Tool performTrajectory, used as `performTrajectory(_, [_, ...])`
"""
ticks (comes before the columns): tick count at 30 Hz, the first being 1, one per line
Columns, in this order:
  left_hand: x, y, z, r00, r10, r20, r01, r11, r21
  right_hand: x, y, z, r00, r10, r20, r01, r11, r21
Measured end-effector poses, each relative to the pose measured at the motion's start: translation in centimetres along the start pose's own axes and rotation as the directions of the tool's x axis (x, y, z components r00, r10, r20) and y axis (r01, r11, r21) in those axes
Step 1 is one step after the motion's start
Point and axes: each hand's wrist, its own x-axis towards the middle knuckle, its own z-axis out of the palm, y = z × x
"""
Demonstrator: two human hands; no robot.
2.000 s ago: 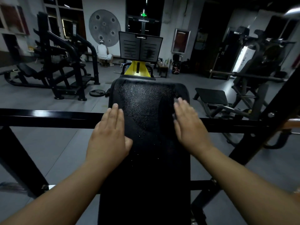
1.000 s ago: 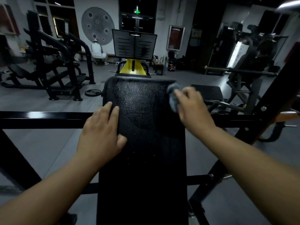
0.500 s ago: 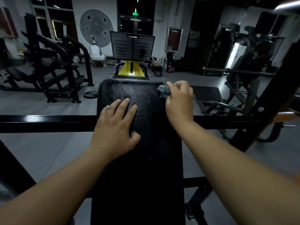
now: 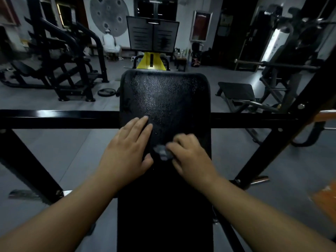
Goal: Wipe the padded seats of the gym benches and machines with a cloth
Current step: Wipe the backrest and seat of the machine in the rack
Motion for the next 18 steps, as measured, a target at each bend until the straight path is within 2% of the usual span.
performTrajectory(1, [-0.6,0.2,0.2,1.0,0.01,0.003,-0.01,1.0,0.004,-1.6,0.7,-0.5,1.0,-0.024,0.008,0.024,0.999,-0.037])
performTrajectory(2, [-1.1,0.4,0.4,1.0,0.017,0.006,-0.017,1.0,0.006,-1.7,1.9,-1.3,0.999,0.009,-0.034,-0.012,0.996,-0.088])
performTrajectory(4, [-1.9,0.5,0.8,1.0,0.014,0.011,-0.014,1.0,0.006,0.6,3.9,-2.5,0.965,0.179,-0.19,-0.211,0.964,-0.165])
performTrajectory(6, [-2.3,0.7,1.1,1.0,0.006,0.022,-0.006,1.0,-0.004,2.9,3.2,-2.5,0.906,0.312,-0.286,-0.353,0.93,-0.102])
performTrajectory(8, [-2.4,1.0,1.2,1.0,-0.006,0.025,0.006,1.0,-0.014,2.1,0.6,-1.1,0.926,0.295,-0.235,-0.314,0.948,-0.047])
performTrajectory(10, [-2.4,0.9,1.2,1.0,-0.004,0.022,0.005,1.0,-0.021,-1.0,-0.7,-0.3,0.979,0.159,-0.125,-0.166,0.985,-0.045])
performTrajectory(12, [-2.5,0.6,1.1,1.0,0.01,0.015,-0.01,1.0,-0.021,-3.0,0.2,-0.9,0.993,0.1,-0.071,-0.103,0.994,-0.039])
performTrajectory(14, [-2.6,0.4,1.1,1.0,0.016,0.015,-0.015,1.0,-0.017,-2.0,1.8,-1.8,0.98,0.165,-0.115,-0.173,0.983,-0.066])
performTrajectory(16, [-2.7,0.6,1.1,1.0,0.011,0.027,-0.011,1.0,-0.024,-0.1,2.1,-2.5,0.928,0.304,-0.216,-0.324,0.943,-0.068])
performTrajectory(18, [-2.7,0.7,1.1,0.999,0.005,0.04,-0.004,1.0,-0.023,0.6,1.5,-2.3,0.89,0.371,-0.264,-0.407,0.909,-0.093])
